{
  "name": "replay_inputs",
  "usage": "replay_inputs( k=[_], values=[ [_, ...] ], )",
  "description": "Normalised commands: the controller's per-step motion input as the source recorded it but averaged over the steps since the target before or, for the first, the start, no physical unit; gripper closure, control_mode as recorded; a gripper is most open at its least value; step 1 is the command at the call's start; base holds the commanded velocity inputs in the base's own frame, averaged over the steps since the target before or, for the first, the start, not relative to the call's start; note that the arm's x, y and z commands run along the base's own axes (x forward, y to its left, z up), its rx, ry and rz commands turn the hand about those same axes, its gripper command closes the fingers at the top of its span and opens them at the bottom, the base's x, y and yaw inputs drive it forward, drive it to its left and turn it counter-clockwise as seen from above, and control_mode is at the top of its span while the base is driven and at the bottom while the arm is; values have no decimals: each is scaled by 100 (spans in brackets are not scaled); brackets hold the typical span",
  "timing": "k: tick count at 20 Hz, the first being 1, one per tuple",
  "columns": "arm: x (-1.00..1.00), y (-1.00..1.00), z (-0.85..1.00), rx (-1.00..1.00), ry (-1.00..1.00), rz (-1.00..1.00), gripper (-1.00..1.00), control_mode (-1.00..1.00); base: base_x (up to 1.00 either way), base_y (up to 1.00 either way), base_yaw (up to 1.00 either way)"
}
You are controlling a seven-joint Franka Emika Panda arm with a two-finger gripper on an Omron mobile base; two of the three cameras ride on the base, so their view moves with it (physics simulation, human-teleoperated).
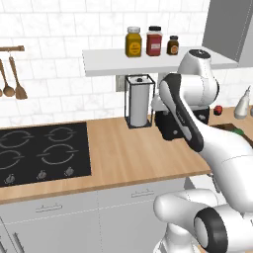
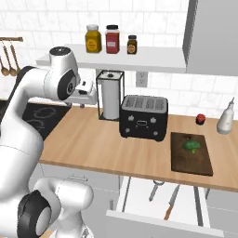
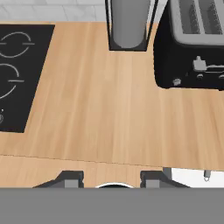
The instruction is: Place the appropriate cutting tool for cutting the broccoli skin on the cutting board.
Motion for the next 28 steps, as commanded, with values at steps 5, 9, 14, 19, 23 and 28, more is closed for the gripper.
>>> replay_inputs(
  k=[5, 9, 14, 19, 23, 28],
  values=[
    [-27, -10, -4, 0, -3, -1, -100, -100, 0, 0, 0],
    [-67, -93, -47, 9, -4, -10, -100, -100, 0, 0, 0],
    [-74, -100, -53, 24, 9, -1, -100, -100, 0, 0, 0],
    [-49, -100, -78, 7, 32, -12, -100, -100, 0, 0, 0],
    [-12, -91, -91, 1, 38, -12, -100, -100, 0, 0, 0],
    [-14, -62, -77, 0, 21, -3, -100, -100, 0, 0, 0]
  ],
)
